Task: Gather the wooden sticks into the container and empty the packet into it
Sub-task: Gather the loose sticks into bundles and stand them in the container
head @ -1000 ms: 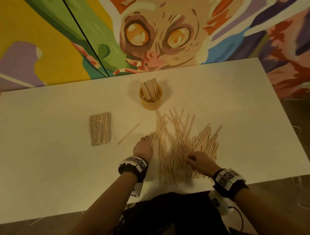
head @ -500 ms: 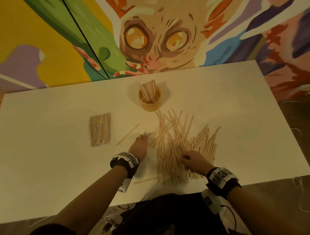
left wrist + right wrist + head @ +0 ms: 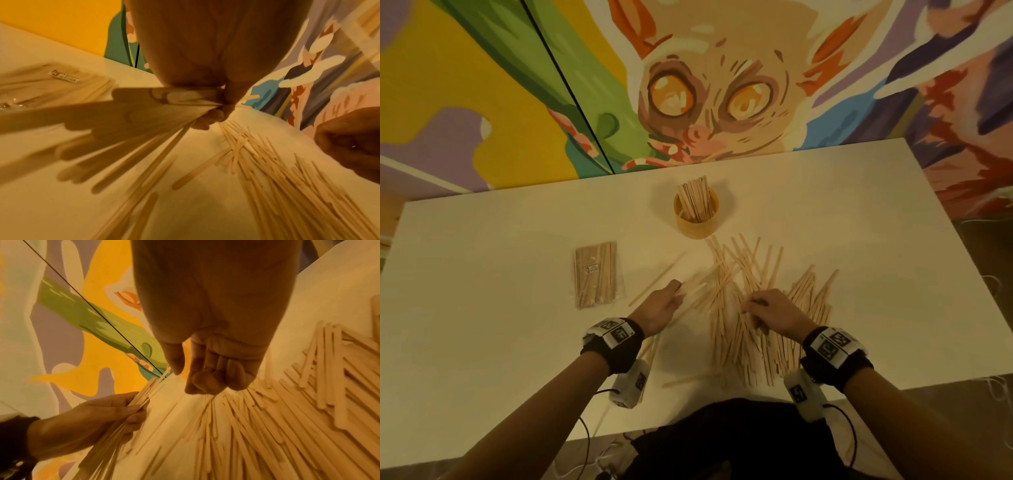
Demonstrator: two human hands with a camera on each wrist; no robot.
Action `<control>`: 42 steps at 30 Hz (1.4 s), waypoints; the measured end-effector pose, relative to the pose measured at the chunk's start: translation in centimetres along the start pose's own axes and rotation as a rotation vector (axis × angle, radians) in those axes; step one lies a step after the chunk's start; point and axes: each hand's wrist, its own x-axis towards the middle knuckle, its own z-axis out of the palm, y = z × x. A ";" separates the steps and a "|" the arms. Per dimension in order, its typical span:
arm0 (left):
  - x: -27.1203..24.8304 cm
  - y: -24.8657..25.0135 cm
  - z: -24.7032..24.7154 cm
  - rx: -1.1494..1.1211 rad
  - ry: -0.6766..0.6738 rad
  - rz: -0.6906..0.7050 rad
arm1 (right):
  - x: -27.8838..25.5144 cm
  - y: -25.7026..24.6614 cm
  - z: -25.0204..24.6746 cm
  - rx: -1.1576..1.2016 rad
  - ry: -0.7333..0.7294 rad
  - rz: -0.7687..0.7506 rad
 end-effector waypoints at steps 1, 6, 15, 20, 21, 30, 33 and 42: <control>-0.2 0.4 -0.2 -0.065 -0.006 0.000 | 0.2 -0.6 -0.2 0.032 0.021 -0.004; -1.1 2.7 -0.4 -0.319 -0.066 0.027 | 1.3 -3.8 -1.4 0.350 0.209 0.046; -1.3 5.6 -0.1 -0.100 -0.108 0.206 | 1.3 -8.3 1.2 0.286 0.045 -0.075; -1.0 5.8 -0.3 0.050 -0.041 0.269 | 1.5 -8.8 2.3 0.101 0.090 -0.144; -1.0 5.9 -0.2 0.089 -0.020 0.254 | 1.5 -8.8 2.3 0.019 0.088 -0.162; -1.0 7.7 -1.5 -0.215 0.218 0.221 | 1.3 -9.0 1.3 0.327 -0.007 -0.030; -1.2 8.1 -2.9 -0.806 0.346 0.101 | 1.4 -7.6 2.3 0.226 -0.155 0.091; -1.1 8.7 -2.3 -1.367 0.356 0.025 | 0.4 -7.9 5.6 0.451 -0.520 0.357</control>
